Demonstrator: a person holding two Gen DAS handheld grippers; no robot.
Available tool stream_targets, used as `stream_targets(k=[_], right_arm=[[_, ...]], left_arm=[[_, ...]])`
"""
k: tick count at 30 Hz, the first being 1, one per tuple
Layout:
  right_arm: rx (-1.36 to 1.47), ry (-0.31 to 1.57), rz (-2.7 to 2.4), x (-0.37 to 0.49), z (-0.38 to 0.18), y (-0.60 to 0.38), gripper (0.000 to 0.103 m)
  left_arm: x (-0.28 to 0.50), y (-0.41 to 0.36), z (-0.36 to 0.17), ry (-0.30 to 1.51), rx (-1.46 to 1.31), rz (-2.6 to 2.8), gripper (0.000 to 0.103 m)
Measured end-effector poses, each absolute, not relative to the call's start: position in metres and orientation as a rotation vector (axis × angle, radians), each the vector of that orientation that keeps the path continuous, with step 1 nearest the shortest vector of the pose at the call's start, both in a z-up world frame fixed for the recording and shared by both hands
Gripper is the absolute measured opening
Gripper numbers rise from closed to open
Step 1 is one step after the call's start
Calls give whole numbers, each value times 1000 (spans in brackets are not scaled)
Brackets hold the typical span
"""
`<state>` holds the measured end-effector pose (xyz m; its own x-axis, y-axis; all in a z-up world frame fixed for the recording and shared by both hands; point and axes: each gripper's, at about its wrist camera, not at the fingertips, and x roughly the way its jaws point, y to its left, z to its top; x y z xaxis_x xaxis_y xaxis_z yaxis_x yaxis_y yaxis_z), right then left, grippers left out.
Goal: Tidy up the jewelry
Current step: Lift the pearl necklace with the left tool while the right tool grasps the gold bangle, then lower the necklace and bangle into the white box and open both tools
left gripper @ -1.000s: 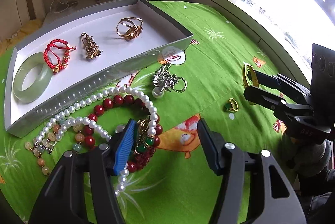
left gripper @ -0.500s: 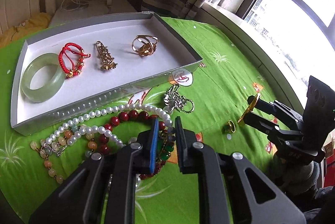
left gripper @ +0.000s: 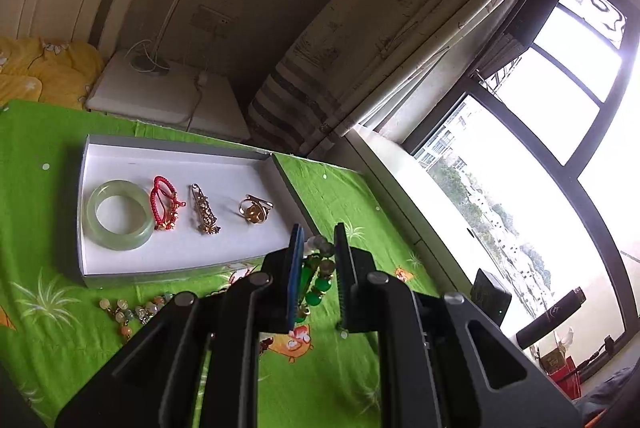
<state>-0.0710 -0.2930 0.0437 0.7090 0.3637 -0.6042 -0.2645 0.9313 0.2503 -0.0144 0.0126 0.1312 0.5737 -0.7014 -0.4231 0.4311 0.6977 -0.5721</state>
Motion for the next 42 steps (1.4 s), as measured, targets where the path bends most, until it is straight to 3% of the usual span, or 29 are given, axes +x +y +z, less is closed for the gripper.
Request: stream_targets(k=[10, 25, 33, 42], right_arm=[[115, 655, 377, -59, 71, -281, 59], [23, 671, 441, 4, 87, -227, 59], [14, 735, 431, 57, 82, -204, 59], [-30, 873, 389, 107, 50, -179, 60]], left_arm=[[-20, 15, 197, 569, -364, -677, 15], [16, -3, 235, 522, -280, -626, 15], [55, -4, 232, 515, -270, -567, 15], [92, -1, 180, 611, -288, -485, 15]])
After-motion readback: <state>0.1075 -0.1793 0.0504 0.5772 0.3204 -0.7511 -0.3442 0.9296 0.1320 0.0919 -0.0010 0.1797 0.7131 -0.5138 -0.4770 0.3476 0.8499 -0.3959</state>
